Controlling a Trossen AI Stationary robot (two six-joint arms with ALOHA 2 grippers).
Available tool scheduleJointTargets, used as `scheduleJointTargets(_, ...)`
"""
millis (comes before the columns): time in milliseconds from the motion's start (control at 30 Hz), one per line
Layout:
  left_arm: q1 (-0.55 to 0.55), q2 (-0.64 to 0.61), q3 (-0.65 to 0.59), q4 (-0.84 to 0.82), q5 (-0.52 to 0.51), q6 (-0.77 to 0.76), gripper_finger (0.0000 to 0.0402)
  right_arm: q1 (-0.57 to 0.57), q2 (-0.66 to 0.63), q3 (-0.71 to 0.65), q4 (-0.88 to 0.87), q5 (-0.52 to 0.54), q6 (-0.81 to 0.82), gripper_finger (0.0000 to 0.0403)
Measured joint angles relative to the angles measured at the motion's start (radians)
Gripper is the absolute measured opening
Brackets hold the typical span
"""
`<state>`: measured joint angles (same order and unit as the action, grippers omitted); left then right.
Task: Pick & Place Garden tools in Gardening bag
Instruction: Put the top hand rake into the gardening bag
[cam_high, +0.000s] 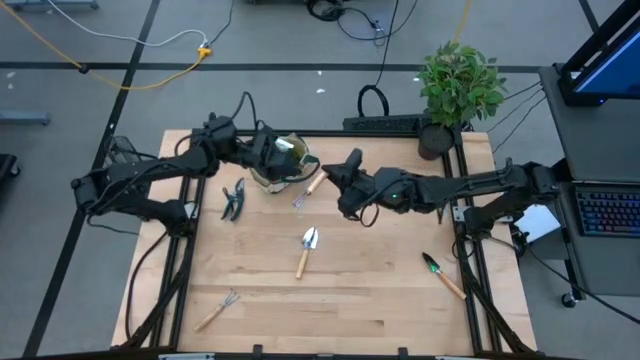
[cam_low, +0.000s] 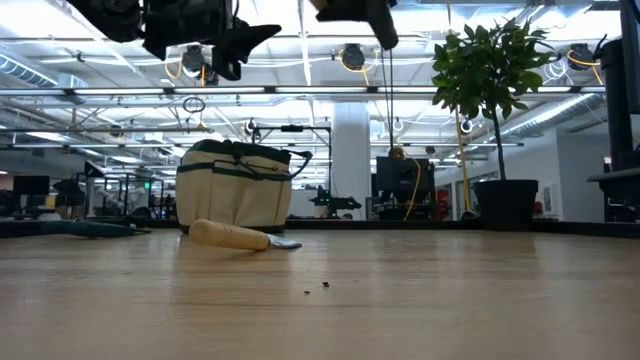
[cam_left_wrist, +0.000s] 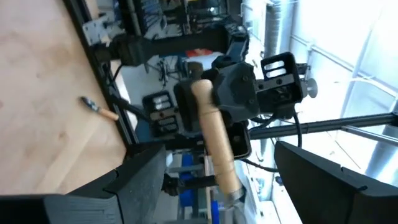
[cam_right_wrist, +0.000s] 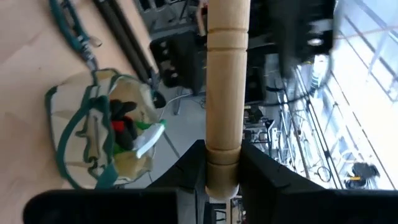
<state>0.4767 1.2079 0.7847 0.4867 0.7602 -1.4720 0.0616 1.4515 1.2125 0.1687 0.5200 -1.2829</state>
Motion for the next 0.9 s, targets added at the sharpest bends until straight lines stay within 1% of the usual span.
scheduleJointTargets(100, -0.029, 0.016, 0.0, 0.007, 0.001, -0.024, 0.0305, 0.0, 0.029, 0.0, 0.001, 0.001, -0.046, 0.0058)
scheduleJointTargets(400, -0.089, 0.068, 0.0, 0.001, -0.001, -0.068, 0.0305, 0.0, 0.074, 0.0, 0.112, 0.0, -0.145, 0.0058)
scheduleJointTargets(600, -0.108, 0.114, 0.0, 0.018, -0.002, -0.113, 0.0305, 0.0, 0.074, -0.001, 0.111, -0.002, -0.142, 0.0058)
scheduleJointTargets(900, -0.109, 0.178, 0.0, 0.149, 0.007, -0.184, 0.0305, 0.0, 0.084, -0.001, 0.104, -0.004, -0.135, 0.0058)
